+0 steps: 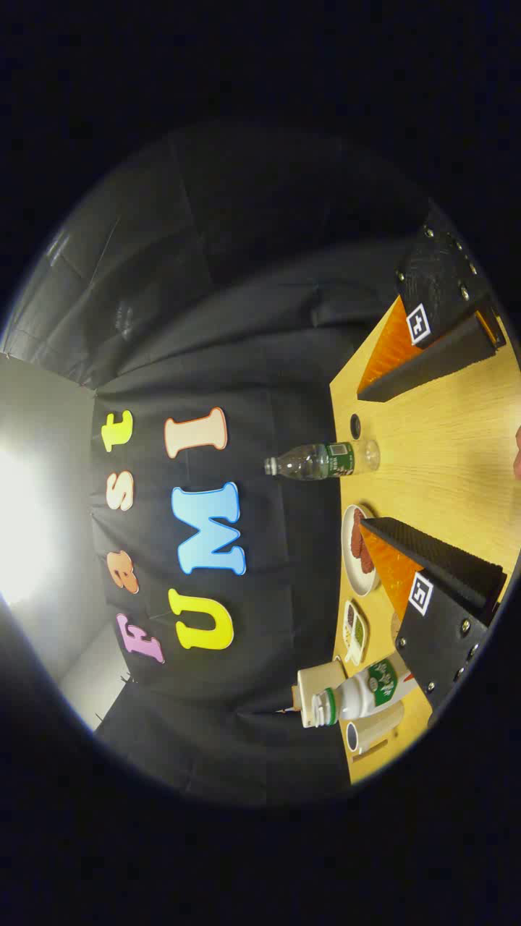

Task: Take the bottle from table, then pour the juice into the cup, finally place the bottle on the coaster

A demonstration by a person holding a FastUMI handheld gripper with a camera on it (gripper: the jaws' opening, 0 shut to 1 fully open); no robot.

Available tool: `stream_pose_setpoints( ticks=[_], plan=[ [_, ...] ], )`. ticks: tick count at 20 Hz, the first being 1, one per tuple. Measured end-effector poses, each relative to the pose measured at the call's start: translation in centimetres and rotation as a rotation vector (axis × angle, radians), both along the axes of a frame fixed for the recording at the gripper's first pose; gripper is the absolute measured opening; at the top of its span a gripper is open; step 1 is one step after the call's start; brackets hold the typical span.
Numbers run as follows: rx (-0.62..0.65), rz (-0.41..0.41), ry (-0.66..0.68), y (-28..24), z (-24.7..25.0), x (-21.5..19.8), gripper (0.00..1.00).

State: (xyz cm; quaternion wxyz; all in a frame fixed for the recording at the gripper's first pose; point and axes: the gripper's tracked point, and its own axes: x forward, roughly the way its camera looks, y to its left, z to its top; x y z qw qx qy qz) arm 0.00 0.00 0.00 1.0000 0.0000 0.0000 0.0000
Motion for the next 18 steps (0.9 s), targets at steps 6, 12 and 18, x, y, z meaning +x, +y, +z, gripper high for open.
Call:
stream_pose_setpoints(
  ticks=[6,12,18],
  plan=[
    [-0.027,0.009,-0.011,4.6,2.5,-5.0,0.98],
    [-0.054,0.026,-0.023,7.7,2.0,-8.3,0.98],
    [-0.053,0.116,0.000,12.8,-0.6,-9.2,0.98]
  ],
)
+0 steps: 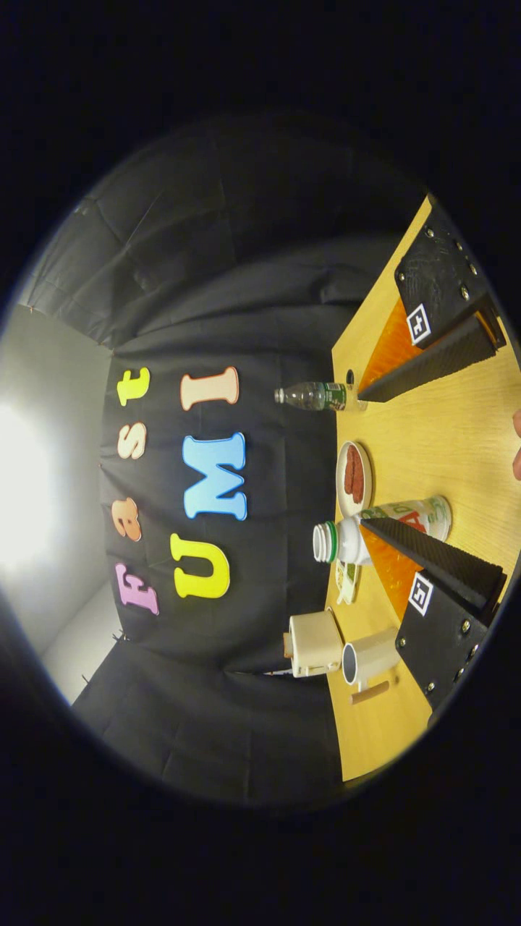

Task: Take the bottle from table, then pour the juice into the cup, finally place the bottle on the coaster

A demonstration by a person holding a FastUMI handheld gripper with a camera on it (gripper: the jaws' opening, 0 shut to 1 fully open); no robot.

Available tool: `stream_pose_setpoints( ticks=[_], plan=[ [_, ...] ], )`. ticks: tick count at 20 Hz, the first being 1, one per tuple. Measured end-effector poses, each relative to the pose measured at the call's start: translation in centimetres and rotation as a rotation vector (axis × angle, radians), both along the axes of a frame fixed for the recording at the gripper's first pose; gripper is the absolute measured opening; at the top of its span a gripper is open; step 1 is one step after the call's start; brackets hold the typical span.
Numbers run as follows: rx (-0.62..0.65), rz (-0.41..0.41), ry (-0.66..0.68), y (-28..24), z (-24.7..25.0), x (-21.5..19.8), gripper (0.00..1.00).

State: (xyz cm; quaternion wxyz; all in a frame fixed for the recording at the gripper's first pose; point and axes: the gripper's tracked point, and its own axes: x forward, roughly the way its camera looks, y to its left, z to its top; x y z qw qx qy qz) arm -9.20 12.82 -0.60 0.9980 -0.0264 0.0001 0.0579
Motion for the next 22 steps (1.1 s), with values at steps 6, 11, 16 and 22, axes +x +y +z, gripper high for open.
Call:
stream_pose_setpoints(
  ticks=[6,11,16,22],
  plan=[
    [-0.011,0.058,0.035,4.7,-1.9,0.8,0.99],
    [-0.010,0.021,0.069,6.2,-3.3,3.6,0.99],
    [-0.016,-0.014,0.095,7.2,-4.7,5.8,0.99],
    [0.003,-0.049,0.108,7.3,-5.3,7.5,0.99]
  ],
)
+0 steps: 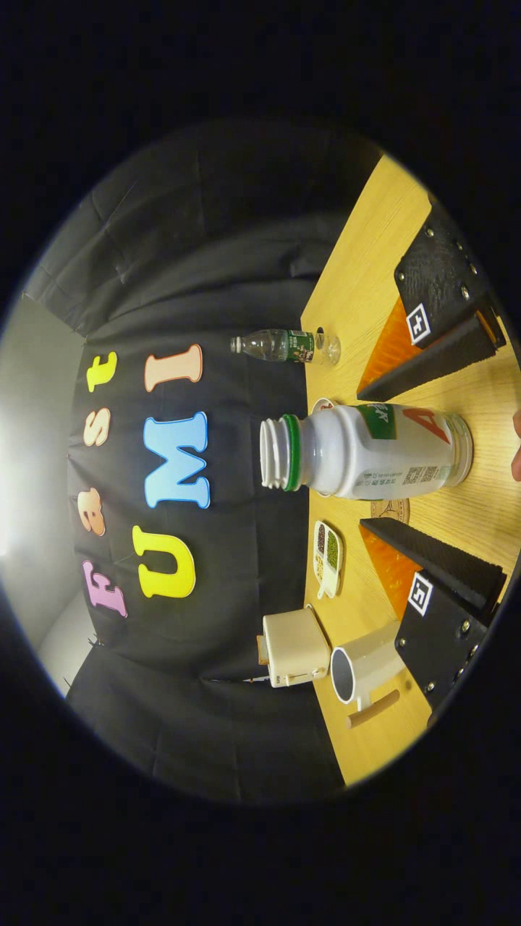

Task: Take the bottle from table, then pour the juice into the cup, finally place the bottle on the coaster

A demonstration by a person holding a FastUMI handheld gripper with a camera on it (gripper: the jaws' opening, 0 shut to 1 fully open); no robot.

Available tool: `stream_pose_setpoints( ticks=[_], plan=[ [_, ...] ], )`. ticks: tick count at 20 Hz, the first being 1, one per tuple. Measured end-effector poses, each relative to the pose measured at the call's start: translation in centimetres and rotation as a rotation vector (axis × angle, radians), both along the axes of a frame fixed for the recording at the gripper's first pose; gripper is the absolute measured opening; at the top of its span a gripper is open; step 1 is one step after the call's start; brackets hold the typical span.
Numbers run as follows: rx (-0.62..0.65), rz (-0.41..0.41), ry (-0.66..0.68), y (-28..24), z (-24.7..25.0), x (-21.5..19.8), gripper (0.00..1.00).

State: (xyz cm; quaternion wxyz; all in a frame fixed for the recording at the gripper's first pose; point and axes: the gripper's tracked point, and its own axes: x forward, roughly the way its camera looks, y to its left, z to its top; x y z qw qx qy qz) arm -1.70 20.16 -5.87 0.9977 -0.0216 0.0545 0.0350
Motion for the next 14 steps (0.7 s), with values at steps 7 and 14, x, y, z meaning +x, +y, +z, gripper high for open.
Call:
stream_pose_setpoints(
  ticks=[7,14],
  plan=[
    [-0.032,-0.029,0.031,-0.6,-0.7,1.1,0.90],
    [-0.106,0.033,0.043,0.8,-0.3,2.6,0.73]
  ],
)
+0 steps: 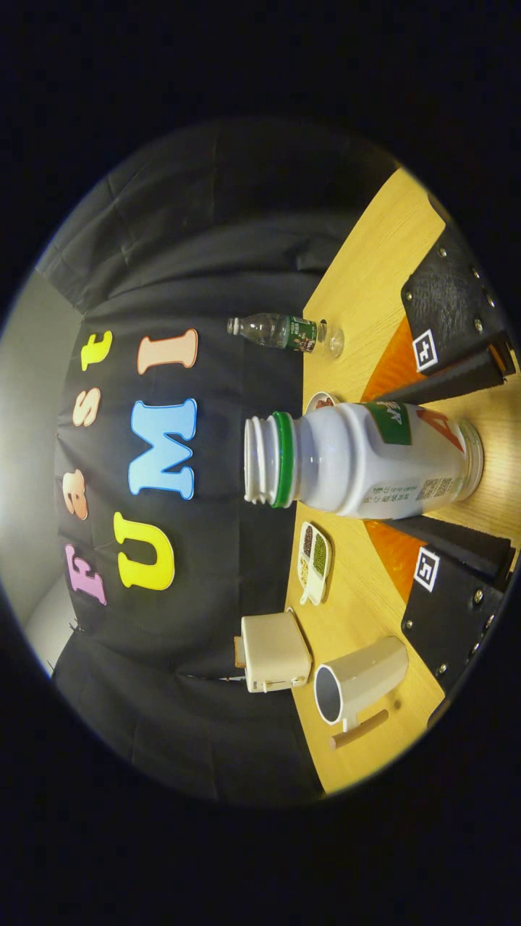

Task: Take the bottle from table, then pour the juice into the cup, finally place the bottle on the coaster

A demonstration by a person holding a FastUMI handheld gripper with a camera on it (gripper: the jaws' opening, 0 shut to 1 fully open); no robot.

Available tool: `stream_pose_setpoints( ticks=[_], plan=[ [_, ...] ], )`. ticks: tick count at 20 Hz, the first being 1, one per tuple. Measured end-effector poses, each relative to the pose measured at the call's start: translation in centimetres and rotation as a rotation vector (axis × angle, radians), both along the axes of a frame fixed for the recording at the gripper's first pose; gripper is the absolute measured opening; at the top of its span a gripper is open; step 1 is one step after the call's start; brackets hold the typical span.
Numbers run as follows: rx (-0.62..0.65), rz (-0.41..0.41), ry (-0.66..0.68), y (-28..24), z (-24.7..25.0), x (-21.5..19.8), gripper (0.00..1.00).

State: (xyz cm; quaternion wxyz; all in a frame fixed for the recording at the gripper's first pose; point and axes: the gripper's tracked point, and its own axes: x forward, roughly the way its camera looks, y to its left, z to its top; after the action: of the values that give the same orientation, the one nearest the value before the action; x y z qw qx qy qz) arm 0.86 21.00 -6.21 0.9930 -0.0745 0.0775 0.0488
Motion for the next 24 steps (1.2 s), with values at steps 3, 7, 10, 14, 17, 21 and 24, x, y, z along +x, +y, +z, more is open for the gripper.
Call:
stream_pose_setpoints(
  ticks=[3,7,10,14,17,21,24],
  plan=[
    [-0.063,0.018,-0.016,0.8,1.1,0.2,0.73],
    [-0.171,0.065,-0.010,2.3,1.9,0.5,0.73],
    [-0.241,0.107,-0.010,3.7,2.5,0.7,0.73],
    [-0.293,0.139,-0.011,4.7,2.7,0.7,0.73],
    [-0.338,0.149,-0.009,5.0,2.7,0.8,0.73],
    [-0.426,0.172,-0.008,5.6,2.6,1.1,0.73],
    [-0.471,0.194,0.007,6.1,2.3,1.4,0.73]
  ],
)
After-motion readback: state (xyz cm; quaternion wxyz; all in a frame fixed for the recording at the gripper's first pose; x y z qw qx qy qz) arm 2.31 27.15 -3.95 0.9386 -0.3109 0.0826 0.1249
